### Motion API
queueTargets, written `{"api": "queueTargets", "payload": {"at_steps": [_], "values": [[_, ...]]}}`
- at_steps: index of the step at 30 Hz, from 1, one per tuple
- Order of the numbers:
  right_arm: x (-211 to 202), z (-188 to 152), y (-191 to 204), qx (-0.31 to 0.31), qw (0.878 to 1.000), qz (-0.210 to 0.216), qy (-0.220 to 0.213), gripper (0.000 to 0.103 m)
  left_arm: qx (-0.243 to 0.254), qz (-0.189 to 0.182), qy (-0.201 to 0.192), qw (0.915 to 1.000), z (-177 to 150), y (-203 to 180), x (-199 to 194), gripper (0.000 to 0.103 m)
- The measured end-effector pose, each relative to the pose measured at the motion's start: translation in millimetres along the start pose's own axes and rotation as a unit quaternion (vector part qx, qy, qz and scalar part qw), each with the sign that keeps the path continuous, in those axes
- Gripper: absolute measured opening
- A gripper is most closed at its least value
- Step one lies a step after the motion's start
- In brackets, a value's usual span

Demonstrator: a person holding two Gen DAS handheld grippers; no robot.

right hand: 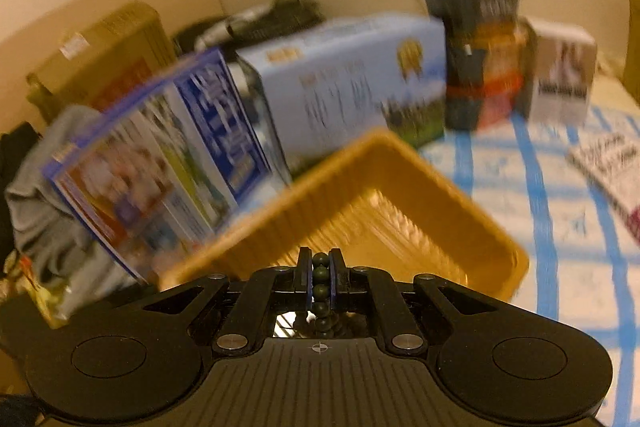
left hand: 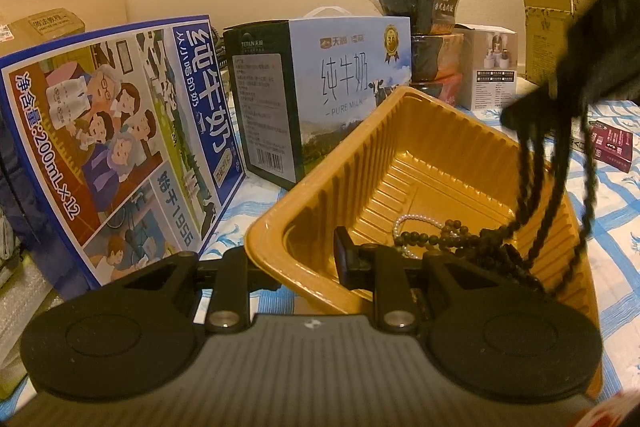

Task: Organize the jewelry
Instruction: 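Lift the long bead necklace over the orange tray and open the right gripper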

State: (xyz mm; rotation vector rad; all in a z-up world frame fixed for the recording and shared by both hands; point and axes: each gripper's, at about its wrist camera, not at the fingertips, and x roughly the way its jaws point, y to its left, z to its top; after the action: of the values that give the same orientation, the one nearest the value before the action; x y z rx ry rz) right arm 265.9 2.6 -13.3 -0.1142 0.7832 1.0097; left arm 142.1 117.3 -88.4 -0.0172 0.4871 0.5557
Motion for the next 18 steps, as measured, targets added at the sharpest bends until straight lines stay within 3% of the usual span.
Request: {"api": "queueTargets", "payload": {"at_steps": [5,10,12,14,18], "values": [[5.3,-11.3,-3.6,0.000,1.000,-0.007,-0.009,0.007,0.000,0.000,0.000,1.0000,-0.1,-0.3,-0.1,0.022],[-20.1,-7.3,3.3,-0.005,0.991,0.064,-0.121,0.007,0.000,0.000,0.000,1.0000,0.2,-0.2,-0.4,0.022],[-24.3,-7.4,1.6,-0.002,0.987,0.083,-0.140,0.007,0.000,0.001,0.000,1.0000,0.2,-0.5,-0.7,0.022],[-15.6,-9.3,-3.5,0.007,0.991,0.078,-0.109,0.008,0.000,0.001,0.001,1.0000,0.0,-0.3,-0.4,0.022],[7.9,-24.5,-13.0,0.014,0.999,0.017,-0.034,0.008,-0.002,0.000,0.004,1.0000,-0.7,1.7,0.3,0.022]]}}
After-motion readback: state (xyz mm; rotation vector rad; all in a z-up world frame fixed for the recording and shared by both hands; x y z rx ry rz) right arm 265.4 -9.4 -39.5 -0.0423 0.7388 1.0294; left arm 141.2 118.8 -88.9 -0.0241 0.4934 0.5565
